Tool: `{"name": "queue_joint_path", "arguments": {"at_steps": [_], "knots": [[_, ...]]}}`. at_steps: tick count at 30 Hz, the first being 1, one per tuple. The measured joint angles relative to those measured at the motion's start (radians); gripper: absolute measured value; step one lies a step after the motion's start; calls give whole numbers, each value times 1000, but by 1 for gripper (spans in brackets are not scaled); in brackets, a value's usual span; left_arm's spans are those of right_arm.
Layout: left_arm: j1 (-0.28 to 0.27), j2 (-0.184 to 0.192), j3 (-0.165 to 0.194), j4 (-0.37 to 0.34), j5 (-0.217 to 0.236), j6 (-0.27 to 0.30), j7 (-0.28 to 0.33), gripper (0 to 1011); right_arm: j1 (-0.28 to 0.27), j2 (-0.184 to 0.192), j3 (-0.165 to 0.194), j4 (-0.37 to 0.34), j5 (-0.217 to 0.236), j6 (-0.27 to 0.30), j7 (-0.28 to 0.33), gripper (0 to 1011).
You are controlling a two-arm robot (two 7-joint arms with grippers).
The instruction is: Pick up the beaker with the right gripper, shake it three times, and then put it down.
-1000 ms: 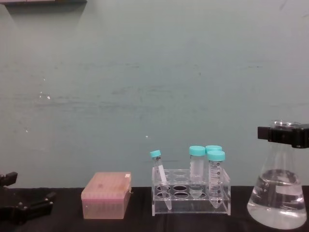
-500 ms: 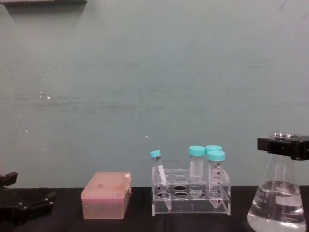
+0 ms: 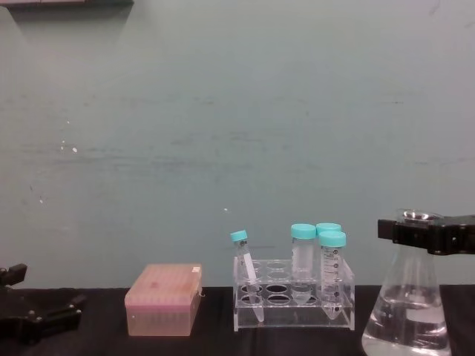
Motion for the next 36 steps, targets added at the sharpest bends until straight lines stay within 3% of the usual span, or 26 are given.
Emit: {"name": "queue_joint_path", "arguments": {"at_steps": [36], "knots": [[0, 0, 0, 0, 0, 0, 0, 1000, 27, -28, -38, 50, -25, 4, -4, 478]]}}
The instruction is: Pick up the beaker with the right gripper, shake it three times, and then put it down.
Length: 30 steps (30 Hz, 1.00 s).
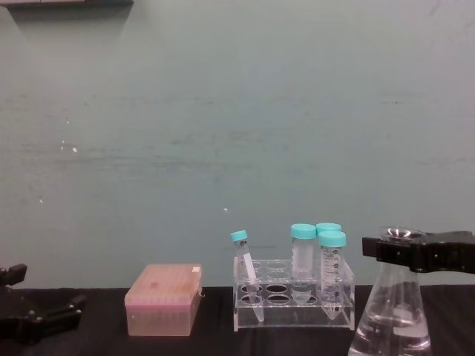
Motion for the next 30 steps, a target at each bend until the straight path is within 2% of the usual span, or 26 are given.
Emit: {"name": "queue_joint_path", "arguments": {"at_steps": [30], "knots": [[0, 0, 0, 0, 0, 0, 0, 1000, 6, -3, -5, 13, -4, 8, 10, 478]]}}
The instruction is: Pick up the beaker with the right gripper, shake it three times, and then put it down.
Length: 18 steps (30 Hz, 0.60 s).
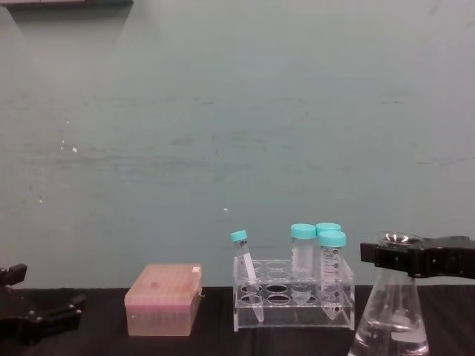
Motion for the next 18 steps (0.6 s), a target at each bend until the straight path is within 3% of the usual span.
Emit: {"name": "queue_joint_path", "arguments": {"at_steps": [18], "knots": [[0, 0, 0, 0, 0, 0, 0, 1000, 1, -1, 0, 1, -3, 2, -3, 478]]}}
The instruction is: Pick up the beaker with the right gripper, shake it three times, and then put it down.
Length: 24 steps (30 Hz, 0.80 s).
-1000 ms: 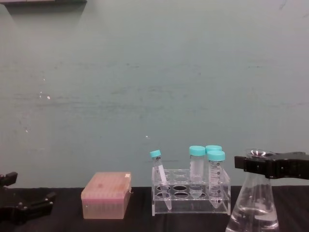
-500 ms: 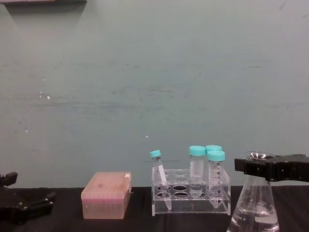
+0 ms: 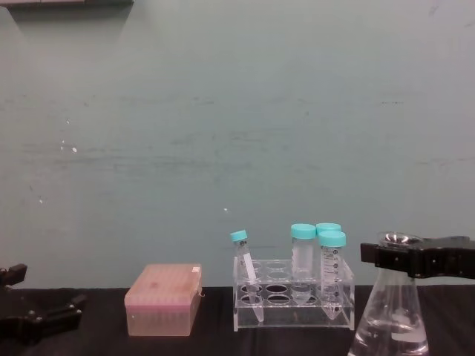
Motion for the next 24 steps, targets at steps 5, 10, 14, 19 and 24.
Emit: {"name": "queue_joint_path", "arguments": {"at_steps": [5, 10, 14, 19, 24], "knots": [[0, 0, 0, 0, 0, 0, 0, 1000, 3, -2, -2, 6, -4, -2, 0, 478], [0, 0, 0, 0, 0, 0, 0, 1000, 5, -5, -4, 9, -5, -1, 2, 478], [0, 0, 0, 0, 0, 0, 0, 1000, 6, -6, -6, 9, -5, -1, 3, 478], [0, 0, 0, 0, 0, 0, 0, 1000, 6, -8, -6, 10, -6, 0, 3, 478], [0, 0, 0, 0, 0, 0, 0, 1000, 6, -9, -6, 10, -6, 0, 2, 478]]}}
